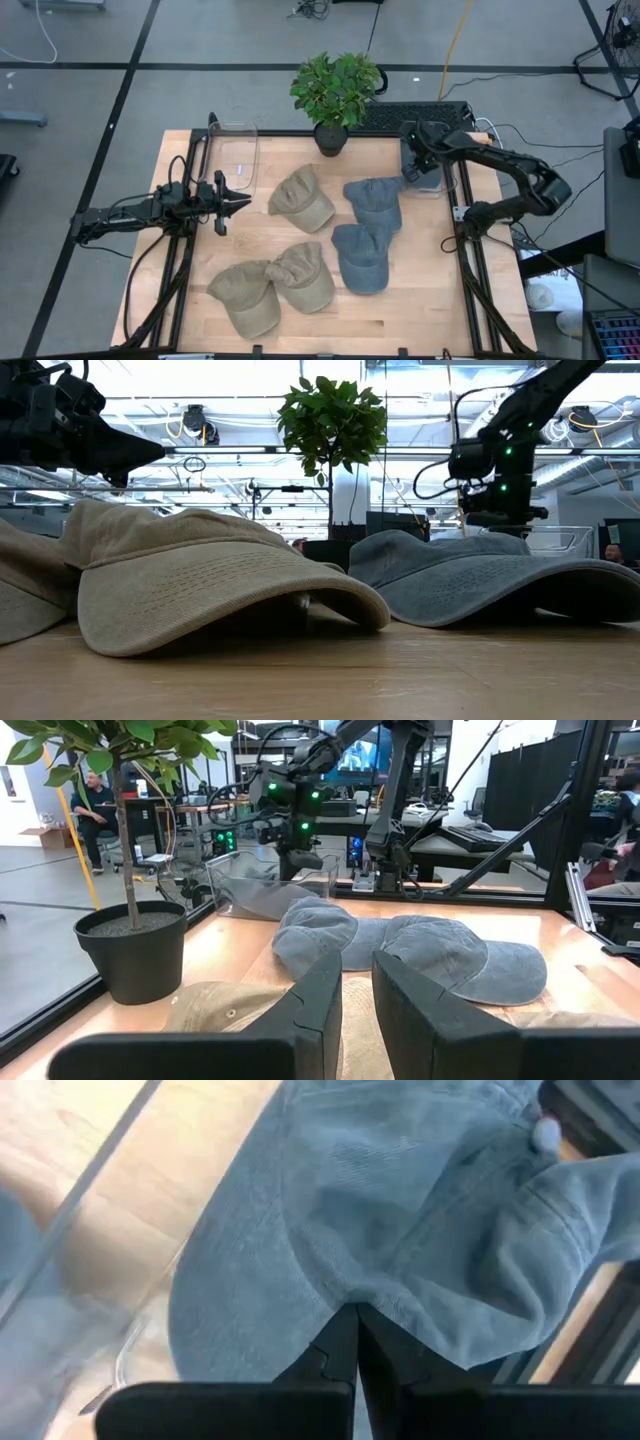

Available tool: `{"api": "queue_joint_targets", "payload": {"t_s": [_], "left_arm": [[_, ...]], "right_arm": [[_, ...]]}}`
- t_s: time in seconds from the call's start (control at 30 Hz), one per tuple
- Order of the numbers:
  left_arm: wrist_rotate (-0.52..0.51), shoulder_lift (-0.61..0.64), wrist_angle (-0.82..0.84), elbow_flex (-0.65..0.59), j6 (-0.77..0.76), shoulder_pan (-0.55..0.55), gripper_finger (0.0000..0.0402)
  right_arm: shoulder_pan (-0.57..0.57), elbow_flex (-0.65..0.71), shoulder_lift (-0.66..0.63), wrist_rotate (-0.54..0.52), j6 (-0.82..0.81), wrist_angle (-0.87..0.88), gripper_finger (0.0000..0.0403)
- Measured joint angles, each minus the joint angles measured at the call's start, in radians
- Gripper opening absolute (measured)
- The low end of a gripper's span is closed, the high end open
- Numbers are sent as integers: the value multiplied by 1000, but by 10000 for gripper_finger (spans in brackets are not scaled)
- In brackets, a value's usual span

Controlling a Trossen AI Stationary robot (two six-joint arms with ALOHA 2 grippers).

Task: Pick & Place hat
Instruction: Put the bottom blue cap into the right transparent bin

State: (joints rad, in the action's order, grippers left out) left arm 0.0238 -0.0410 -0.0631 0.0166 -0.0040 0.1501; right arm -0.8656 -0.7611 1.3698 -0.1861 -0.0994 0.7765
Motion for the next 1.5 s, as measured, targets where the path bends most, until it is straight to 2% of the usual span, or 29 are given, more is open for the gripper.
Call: {"api": "queue_joint_targets", "payload": {"t_s": [0.2,0.4,0.7,0.93,1.03,1.17,1.23,1.37,1.5], "left_arm": [[0,0,0,0,0,0,67],[0,0,0,0,0,0,67],[0,0,0,0,0,0,67],[0,0,0,0,0,0,67],[0,0,0,0,0,0,67],[0,0,0,0,0,0,67],[0,0,0,0,0,0,67],[0,0,0,0,0,0,67],[0,0,0,0,0,0,67]], "right_arm": [[0,-1,45,-6,4,0,0],[0,-7,-10,2,3,2,0],[24,-32,-193,26,-16,36,0],[92,-38,-352,20,-20,-17,0],[145,-38,-415,97,-35,-47,0],[268,-38,-496,280,-102,-123,0],[368,-38,-538,322,-125,-167,0],[621,9,-623,271,-164,-332,0],[900,126,-676,113,-187,-591,0]]}}
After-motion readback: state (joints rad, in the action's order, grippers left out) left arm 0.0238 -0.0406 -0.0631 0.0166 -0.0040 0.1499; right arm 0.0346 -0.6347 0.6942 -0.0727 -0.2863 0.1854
